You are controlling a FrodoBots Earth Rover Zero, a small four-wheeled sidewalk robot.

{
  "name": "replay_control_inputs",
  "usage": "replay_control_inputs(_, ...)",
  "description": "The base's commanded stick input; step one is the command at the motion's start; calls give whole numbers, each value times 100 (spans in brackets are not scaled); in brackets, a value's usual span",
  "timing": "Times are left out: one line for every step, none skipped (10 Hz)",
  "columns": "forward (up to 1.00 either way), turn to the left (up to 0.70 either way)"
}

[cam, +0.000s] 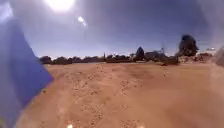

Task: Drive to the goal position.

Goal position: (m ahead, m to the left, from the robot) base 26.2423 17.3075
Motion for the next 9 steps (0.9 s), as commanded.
replay_control_inputs(70,0)
replay_control_inputs(70,0)
replay_control_inputs(70,0)
replay_control_inputs(70,0)
replay_control_inputs(70,0)
replay_control_inputs(70,0)
replay_control_inputs(70,0)
replay_control_inputs(70,0)
replay_control_inputs(70,0)
